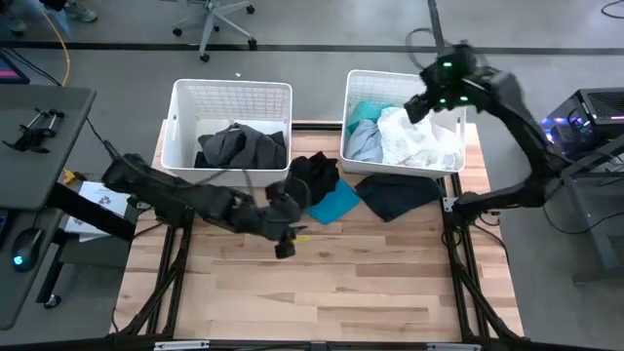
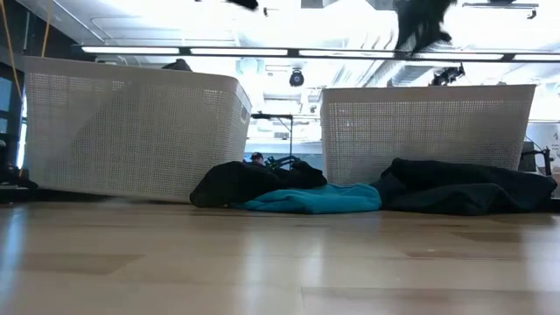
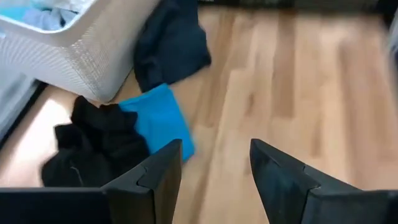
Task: Sort clothes
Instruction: Put the black boxer into the left laundry bin
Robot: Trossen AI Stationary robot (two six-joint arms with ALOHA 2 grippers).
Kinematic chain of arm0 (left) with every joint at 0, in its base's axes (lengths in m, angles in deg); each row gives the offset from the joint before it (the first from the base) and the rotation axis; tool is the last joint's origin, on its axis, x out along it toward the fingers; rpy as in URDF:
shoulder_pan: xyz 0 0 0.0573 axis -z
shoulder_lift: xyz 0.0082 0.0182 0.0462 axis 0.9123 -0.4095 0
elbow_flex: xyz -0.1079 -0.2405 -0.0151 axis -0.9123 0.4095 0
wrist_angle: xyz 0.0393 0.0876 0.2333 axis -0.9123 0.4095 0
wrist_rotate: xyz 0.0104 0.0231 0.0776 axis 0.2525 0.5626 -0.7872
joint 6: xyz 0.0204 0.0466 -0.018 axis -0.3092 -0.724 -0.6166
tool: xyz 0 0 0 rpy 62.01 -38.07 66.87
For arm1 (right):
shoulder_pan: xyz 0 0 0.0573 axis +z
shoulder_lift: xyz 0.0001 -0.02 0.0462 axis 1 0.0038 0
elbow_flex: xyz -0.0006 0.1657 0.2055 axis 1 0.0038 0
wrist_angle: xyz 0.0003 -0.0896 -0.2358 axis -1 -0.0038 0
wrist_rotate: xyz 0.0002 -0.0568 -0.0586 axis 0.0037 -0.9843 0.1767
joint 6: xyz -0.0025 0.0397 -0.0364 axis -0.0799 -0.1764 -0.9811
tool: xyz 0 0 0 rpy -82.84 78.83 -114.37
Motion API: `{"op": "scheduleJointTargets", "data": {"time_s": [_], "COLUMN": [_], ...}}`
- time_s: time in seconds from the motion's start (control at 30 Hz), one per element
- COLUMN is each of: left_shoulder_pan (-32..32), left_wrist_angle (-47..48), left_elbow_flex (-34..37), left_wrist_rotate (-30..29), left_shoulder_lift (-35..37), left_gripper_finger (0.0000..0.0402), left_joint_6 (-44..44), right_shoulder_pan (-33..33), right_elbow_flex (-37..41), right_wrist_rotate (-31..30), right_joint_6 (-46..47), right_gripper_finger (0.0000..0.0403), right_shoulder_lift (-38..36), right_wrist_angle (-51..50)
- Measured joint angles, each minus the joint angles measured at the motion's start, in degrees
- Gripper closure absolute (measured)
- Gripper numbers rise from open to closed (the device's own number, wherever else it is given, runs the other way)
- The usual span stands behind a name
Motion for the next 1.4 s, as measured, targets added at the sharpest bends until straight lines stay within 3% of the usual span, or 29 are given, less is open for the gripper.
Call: {"op": "scheduleJointTargets", "data": {"time_s": [0.1,0.17,0.3,0.43,0.67,0.83,0.93,1.0,1.23,1.4], "left_shoulder_pan": [-1.7,-3.6,-10.8,-17.7,-22.7,-22.6,-21.6,-20.8,-16.0,-13.2], "left_wrist_angle": [-0.2,0.0,1.6,4.5,7.4,7.6,7.8,8.0,15.0,15.9], "left_elbow_flex": [0.0,0.0,0.0,0.1,0.0,0.0,0.0,0.0,-4.7,-9.5], "left_wrist_rotate": [-2.8,-4.5,3.4,10.1,13.5,16.4,17.3,18.3,17.8,10.8], "left_shoulder_lift": [-4.8,-8.2,-14.1,-19.4,-25.4,-27.2,-27.1,-26.1,-18.0,-7.8], "left_gripper_finger": [0.0231,0.0232,0.0232,0.0232,0.0236,0.0294,0.0367,0.0391,0.0398,0.04], "left_joint_6": [-3.5,-0.5,15.1,21.9,17.6,14.7,14.5,14.5,17.2,20.6], "right_shoulder_pan": [6.4,12.0,24.3,35.5,49.4,55.1,57.0,57.9,60.4,60.8], "right_elbow_flex": [-4.2,-4.5,-0.8,7.8,26.7,36.6,39.7,40.3,39.0,39.0], "right_wrist_rotate": [1.9,1.0,-0.2,-1.7,-7.5,-10.4,-10.6,-10.6,-12.9,-15.3], "right_joint_6": [1.4,4.8,11.6,18.1,26.6,29.3,30.7,31.5,30.7,29.6], "right_gripper_finger": [0.0187,0.0187,0.0187,0.0187,0.0187,0.0187,0.0187,0.0187,0.0187,0.0187], "right_shoulder_lift": [-4.4,-7.8,-14.4,-20.2,-25.6,-25.6,-25.3,-25.4,-25.6,-25.2], "right_wrist_angle": [3.9,7.0,13.4,20.0,39.3,54.8,60.1,61.5,61.7,61.5]}}
